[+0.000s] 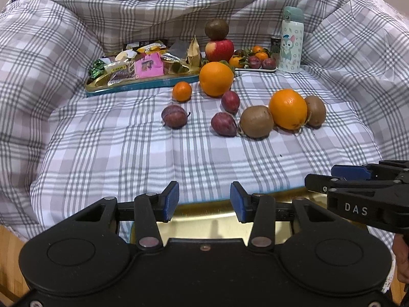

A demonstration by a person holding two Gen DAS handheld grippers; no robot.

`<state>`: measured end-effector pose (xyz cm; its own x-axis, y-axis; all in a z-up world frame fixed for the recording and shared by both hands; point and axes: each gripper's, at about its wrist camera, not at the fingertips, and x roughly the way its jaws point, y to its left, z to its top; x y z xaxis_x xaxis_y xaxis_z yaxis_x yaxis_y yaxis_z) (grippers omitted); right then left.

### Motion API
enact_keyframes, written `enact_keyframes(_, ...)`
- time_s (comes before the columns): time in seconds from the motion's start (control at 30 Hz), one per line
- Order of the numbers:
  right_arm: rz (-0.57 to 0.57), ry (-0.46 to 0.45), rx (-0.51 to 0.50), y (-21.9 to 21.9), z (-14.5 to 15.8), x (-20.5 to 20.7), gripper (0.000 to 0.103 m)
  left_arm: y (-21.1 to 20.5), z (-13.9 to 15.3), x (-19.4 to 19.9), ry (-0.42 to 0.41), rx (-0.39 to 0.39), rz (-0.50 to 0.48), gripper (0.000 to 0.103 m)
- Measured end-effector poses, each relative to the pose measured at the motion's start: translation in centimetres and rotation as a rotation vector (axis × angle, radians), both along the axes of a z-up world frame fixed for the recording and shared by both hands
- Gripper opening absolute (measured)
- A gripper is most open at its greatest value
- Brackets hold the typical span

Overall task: Organize fruits
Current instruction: 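Move both open tools back from the tray toward the fruit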

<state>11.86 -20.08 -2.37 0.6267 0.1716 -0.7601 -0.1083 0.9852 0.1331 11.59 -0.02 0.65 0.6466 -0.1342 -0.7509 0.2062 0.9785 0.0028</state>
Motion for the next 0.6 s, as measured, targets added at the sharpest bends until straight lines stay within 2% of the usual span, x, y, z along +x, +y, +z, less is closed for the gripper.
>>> enact_keyframes(0.17,0.001,-0.013,0.004,0.1,0.2,1.0,0.047,-0.5,0.0,1.3,-0.004,0.01,-0.017,0.052)
enact_keyframes(0.6,-0.003,0.016,0.019,0.1,-0.7,3.1,0.047,-1.2,-0.9,5.0,0.059,-0.019,-0.023,0.052)
